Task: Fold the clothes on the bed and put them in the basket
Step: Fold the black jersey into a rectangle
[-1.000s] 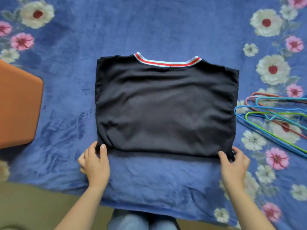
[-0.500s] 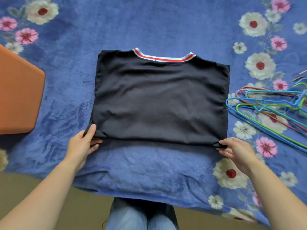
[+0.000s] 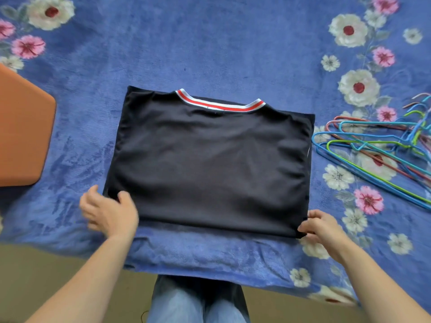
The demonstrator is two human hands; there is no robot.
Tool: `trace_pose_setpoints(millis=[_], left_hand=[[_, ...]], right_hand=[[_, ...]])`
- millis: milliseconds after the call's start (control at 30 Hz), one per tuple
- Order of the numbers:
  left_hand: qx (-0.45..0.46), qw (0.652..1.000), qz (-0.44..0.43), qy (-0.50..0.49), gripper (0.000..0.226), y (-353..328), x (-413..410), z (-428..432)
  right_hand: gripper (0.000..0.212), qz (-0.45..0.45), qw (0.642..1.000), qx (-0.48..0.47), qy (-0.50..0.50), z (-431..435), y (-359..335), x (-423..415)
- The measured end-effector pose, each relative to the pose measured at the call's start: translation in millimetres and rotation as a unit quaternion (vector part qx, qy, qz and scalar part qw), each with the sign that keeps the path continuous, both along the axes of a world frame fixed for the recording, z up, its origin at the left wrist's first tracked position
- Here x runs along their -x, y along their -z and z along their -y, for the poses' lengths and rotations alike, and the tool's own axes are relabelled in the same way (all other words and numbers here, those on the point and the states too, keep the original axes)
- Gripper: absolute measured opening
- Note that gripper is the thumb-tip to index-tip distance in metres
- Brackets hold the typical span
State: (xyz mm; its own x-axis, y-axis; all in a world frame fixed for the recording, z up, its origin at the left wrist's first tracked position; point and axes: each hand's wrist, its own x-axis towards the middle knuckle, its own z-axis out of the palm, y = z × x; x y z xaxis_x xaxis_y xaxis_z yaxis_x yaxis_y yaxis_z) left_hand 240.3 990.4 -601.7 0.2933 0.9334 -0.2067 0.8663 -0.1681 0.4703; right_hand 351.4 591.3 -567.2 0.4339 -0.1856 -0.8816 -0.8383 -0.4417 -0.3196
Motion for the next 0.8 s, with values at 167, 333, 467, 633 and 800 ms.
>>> trace_pose_setpoints(millis=[167,333,467,633,800], left_hand=[[-0.065,0.903,-0.027,0.425,0.057,14,-47,81],[-0.096,0.798,-0.097,0.587,0.061,49,-89,124],[-0.045,0.784,-0.154,0.600,0.063,53,-96,124],[0.189,0.797,-0.040,0.572,0.051,17,-106,100],[0.550,0.802,0.111,0.206,0.036,-35,-110,32]], right_hand=[[0.026,0.099,0.991,-0.025,0.083,-18,4,-23],[0.029,0.155,0.985,-0.008,0.073,-40,10,-54],[0.027,0.109,0.984,-0.060,0.128,-59,0,-78],[0.025,0.093,0.975,-0.185,0.084,-110,-46,-89],[0.039,0.170,0.968,-0.181,-0.036,-209,-78,-76]])
